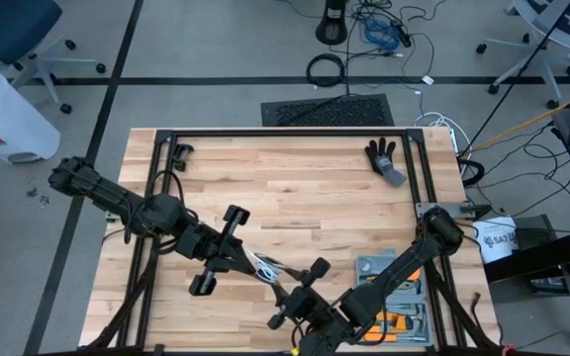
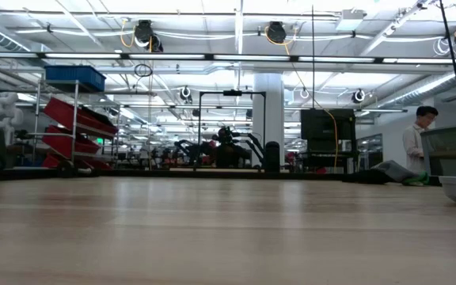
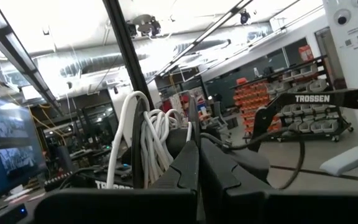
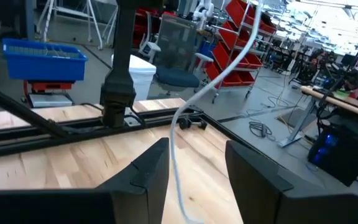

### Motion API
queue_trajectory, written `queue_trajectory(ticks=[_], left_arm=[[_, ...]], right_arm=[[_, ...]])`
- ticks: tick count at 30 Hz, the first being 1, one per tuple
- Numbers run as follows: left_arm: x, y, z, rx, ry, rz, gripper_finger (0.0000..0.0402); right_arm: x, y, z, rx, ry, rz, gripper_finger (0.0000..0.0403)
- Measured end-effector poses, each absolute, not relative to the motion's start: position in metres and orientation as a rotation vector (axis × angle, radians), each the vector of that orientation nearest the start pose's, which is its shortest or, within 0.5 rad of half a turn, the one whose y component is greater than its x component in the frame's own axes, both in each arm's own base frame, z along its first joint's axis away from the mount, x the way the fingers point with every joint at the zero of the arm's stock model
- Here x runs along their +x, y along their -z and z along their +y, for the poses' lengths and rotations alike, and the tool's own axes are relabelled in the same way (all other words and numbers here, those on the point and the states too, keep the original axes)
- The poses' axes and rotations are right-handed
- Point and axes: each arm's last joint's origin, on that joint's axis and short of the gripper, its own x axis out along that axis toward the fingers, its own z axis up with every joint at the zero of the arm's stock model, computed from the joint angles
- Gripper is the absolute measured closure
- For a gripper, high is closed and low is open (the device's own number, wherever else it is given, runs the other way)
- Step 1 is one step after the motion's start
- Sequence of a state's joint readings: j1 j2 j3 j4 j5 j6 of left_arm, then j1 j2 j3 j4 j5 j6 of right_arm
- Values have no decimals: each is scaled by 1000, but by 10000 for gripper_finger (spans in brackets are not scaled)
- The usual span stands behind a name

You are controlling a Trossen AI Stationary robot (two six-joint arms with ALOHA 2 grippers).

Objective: Coil cords
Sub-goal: Coil the white cable wire onto the spool

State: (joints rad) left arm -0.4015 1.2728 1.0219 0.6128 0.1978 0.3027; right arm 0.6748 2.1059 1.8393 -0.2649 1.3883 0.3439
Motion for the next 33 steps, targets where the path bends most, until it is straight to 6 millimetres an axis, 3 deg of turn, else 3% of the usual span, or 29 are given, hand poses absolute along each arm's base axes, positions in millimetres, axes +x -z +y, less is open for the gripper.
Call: queue_trajectory(ticks=[24,33], left_arm=[[260,-387,-117,247,535,-448,400],[259,-387,-118,245,540,-449,400]], right_arm=[[404,-306,263,-135,622,120,259],[405,-306,261,-131,627,119,338]])
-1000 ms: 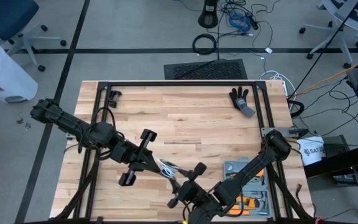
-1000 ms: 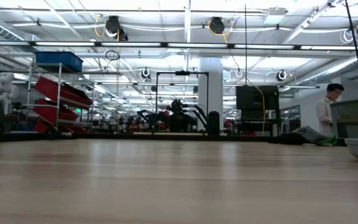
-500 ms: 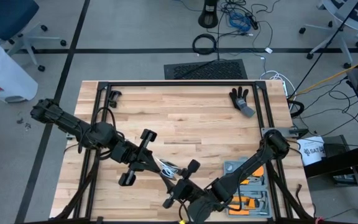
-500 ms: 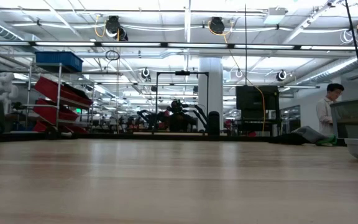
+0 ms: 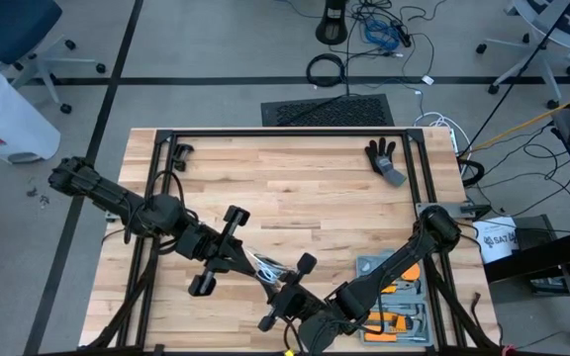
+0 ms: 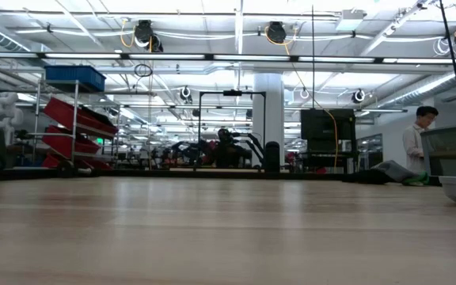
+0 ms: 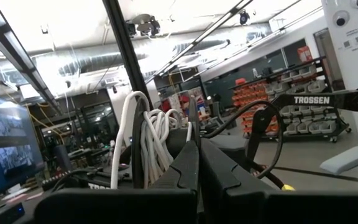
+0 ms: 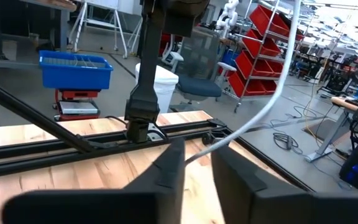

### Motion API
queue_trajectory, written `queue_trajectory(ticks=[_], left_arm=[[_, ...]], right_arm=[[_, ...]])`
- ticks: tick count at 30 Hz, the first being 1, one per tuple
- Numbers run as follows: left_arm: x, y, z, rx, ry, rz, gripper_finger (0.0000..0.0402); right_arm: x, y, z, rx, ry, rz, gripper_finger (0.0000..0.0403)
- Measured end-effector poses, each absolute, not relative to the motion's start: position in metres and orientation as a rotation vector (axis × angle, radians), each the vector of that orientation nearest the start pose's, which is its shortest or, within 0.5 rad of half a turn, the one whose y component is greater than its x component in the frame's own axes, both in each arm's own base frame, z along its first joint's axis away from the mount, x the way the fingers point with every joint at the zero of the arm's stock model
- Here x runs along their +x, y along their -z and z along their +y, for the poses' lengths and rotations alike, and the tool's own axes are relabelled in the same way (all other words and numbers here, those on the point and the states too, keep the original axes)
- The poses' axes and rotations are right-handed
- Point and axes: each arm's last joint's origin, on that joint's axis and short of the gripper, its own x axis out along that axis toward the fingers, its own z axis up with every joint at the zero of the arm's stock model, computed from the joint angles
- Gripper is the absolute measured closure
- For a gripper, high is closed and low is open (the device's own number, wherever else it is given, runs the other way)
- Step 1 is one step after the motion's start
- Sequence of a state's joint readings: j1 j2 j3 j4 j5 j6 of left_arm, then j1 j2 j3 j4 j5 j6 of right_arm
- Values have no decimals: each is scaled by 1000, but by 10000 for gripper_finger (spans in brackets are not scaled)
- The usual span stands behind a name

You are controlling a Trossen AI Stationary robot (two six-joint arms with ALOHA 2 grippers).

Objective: Coil cords
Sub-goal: Coil the white cable wire onto the spool

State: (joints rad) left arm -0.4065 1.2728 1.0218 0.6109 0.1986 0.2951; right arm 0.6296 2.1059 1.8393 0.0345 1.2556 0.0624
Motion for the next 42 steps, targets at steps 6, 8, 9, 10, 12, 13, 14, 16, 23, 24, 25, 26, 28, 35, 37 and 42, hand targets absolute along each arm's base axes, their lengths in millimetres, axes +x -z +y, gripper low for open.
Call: queue_trajectory(ticks=[6,8,9,10,12,13,14,16,23,24,25,26,28,35,37,42], left_arm=[[259,-387,-118,245,542,-449,400],[259,-387,-118,244,542,-449,400],[259,-387,-118,243,542,-449,400],[259,-387,-118,242,543,-448,400],[259,-387,-118,224,547,-443,400],[259,-387,-118,219,548,-442,400],[259,-387,-118,220,550,-442,400],[259,-387,-118,223,553,-444,400],[259,-387,-118,227,552,-445,400],[259,-387,-118,227,552,-445,400],[259,-387,-118,227,552,-445,400],[259,-387,-118,227,552,-445,400],[259,-387,-118,227,552,-445,400],[260,-384,-119,230,555,-412,400],[260,-383,-118,231,545,-389,400],[261,-379,-117,226,514,-329,400]], right_arm=[[406,-306,260,-134,630,121,396],[406,-306,260,-136,630,121,398],[406,-306,260,-136,629,122,399],[406,-306,260,-139,627,123,400],[407,-306,260,-152,618,128,401],[407,-306,260,-154,603,131,401],[407,-306,260,-156,583,134,402],[409,-306,260,-148,546,138,402],[405,-301,265,-117,491,160,402],[403,-300,268,-116,488,166,402],[401,-299,270,-113,483,172,402],[399,-298,273,-106,478,175,403],[395,-295,277,-91,469,185,403],[378,-285,291,-60,457,236,403],[372,-283,296,-60,438,256,403],[352,-288,308,-36,343,304,403]])
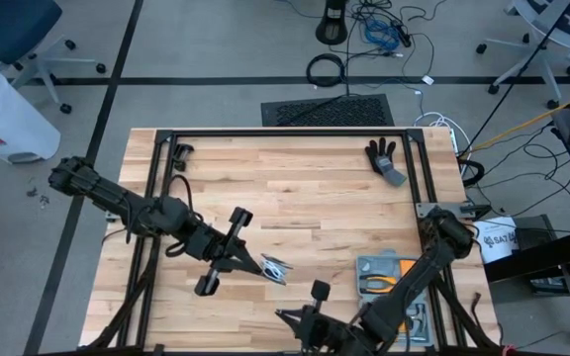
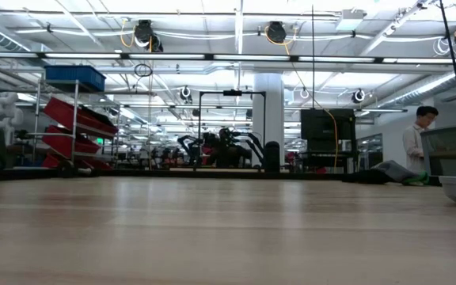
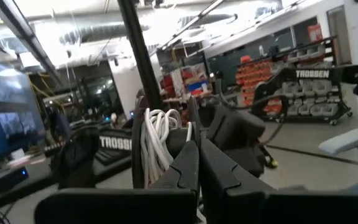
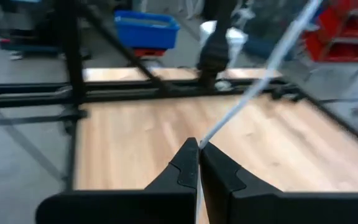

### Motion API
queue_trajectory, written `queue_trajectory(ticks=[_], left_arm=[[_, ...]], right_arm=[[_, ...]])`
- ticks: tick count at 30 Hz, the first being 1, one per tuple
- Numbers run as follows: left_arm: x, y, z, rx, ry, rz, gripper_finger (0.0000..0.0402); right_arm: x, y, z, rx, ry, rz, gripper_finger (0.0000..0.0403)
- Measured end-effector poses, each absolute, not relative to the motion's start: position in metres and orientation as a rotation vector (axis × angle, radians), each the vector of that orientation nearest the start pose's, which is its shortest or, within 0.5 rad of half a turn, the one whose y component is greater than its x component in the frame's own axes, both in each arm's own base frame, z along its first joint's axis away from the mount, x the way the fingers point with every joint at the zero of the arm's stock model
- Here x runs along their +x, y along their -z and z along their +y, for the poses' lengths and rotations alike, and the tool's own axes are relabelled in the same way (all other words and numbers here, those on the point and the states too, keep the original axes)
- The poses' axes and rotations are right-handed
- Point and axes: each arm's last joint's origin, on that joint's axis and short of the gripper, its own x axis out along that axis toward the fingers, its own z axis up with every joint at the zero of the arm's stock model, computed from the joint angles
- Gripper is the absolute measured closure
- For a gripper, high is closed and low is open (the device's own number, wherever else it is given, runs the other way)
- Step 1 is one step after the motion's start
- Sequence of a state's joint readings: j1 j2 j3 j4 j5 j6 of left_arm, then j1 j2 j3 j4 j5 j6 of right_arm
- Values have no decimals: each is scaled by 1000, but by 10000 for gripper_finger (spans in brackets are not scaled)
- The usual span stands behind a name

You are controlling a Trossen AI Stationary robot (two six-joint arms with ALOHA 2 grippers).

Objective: Coil cords
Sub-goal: Coil the white cable wire onto the spool

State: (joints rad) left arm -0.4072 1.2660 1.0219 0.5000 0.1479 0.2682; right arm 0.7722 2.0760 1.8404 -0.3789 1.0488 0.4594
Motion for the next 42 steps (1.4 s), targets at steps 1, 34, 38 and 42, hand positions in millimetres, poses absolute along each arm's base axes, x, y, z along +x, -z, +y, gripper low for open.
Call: queue_trajectory(ticks=[1,34,38,42], left_arm=[[261,-378,-117,226,515,-321,400],[258,-342,-129,-102,591,163,400],[256,-342,-133,-101,607,166,400],[254,-342,-137,-100,623,167,400]], right_arm=[[349,-289,310,-21,321,315,403],[273,-388,280,17,40,385,403],[265,-401,272,1,5,381,403],[257,-406,272,-6,-23,376,403]])
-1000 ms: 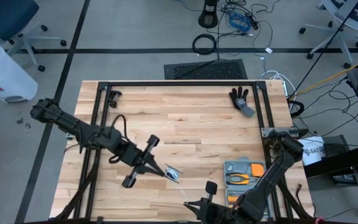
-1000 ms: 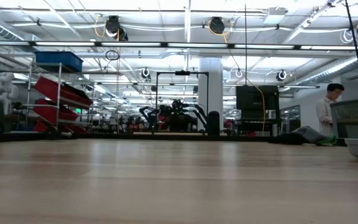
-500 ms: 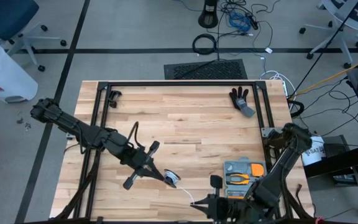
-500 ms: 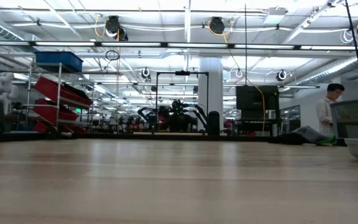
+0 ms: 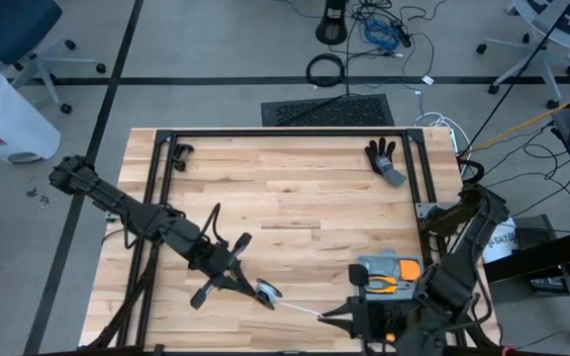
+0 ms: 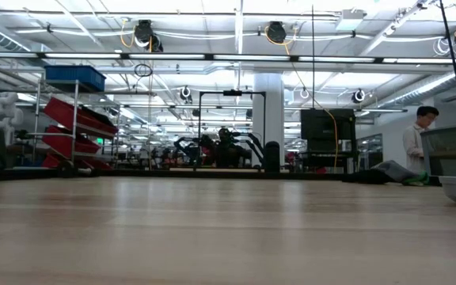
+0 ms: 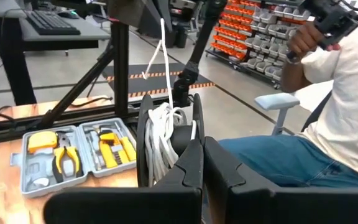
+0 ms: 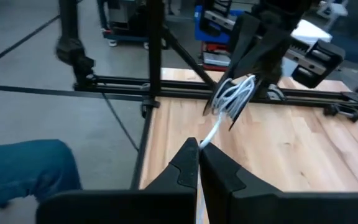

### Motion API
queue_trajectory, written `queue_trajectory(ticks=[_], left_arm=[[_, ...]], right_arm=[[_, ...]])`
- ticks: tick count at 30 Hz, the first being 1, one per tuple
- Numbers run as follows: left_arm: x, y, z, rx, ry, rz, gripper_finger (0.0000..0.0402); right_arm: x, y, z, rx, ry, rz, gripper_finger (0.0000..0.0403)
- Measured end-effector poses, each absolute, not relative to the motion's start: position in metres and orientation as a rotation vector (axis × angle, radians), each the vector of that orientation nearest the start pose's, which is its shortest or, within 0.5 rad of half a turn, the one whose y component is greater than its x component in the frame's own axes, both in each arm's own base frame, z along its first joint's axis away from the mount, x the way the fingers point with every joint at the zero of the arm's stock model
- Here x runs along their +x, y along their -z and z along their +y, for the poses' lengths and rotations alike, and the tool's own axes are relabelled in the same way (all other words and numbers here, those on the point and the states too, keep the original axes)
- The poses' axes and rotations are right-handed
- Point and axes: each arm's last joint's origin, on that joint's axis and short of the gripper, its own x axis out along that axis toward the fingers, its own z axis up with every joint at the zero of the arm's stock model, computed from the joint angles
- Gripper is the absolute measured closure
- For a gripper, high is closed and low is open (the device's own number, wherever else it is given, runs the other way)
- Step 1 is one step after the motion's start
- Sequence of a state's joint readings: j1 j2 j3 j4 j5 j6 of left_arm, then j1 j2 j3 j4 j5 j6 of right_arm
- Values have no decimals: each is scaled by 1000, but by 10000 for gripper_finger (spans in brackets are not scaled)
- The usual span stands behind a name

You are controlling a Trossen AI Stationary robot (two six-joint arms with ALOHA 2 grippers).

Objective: Coil cords
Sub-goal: Coil the white cable wire onto the spool

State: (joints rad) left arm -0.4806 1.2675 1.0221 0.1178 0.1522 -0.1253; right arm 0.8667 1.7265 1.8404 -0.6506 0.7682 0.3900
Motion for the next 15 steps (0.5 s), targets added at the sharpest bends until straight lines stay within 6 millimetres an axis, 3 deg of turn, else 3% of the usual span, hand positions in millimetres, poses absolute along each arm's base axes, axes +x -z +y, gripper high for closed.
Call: queue_trajectory(ticks=[9,15], left_arm=[[253,-341,-139,-97,628,172,400],[257,-336,-142,-94,639,195,400]], right_arm=[[250,-409,276,-18,-56,372,403],[257,-411,270,-126,10,332,403]])
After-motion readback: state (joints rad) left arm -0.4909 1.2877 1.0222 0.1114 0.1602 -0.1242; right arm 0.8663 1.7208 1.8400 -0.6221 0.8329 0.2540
